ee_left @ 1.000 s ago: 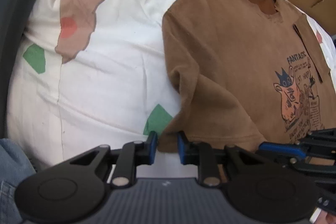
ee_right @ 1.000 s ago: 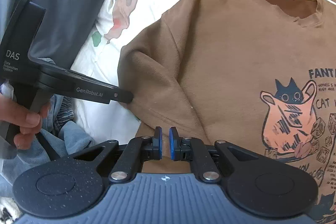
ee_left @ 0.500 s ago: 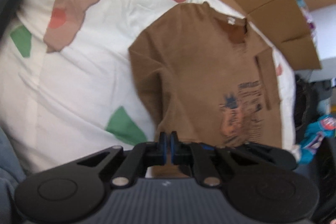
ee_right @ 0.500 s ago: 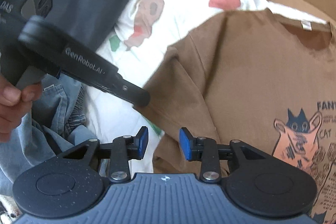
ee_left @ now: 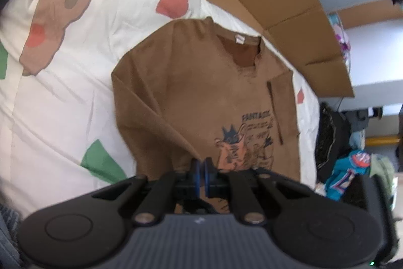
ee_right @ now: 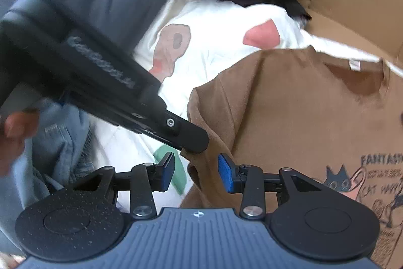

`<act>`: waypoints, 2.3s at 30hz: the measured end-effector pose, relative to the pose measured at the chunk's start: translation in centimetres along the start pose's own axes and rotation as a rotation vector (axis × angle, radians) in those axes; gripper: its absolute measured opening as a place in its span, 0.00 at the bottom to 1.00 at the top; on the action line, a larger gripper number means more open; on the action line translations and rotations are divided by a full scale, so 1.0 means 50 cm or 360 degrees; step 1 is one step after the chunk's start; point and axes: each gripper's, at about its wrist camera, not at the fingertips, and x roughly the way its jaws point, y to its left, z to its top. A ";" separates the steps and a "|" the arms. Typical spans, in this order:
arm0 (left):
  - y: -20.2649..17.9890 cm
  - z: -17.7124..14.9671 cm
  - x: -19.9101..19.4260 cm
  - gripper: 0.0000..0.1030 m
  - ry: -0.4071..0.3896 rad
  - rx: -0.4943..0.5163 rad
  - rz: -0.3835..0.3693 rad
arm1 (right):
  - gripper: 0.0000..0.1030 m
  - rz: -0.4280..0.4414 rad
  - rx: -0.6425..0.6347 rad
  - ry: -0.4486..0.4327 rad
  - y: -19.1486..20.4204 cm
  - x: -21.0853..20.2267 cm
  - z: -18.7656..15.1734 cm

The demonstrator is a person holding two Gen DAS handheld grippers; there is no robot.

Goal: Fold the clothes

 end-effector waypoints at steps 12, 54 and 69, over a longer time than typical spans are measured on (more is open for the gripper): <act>-0.037 0.031 -0.037 0.34 -0.0128 -0.0044 0.0108 | 0.03 -0.0090 -0.0064 -0.0024 -0.020 -0.017 0.041; 0.062 0.230 0.145 0.11 -0.0003 0.0057 0.0694 | 0.01 -0.0042 0.0386 -0.0138 -0.184 0.011 0.006; 0.067 0.247 0.083 0.11 -0.0087 0.0124 0.0812 | 0.01 -0.0050 0.0407 -0.0127 -0.202 0.028 0.030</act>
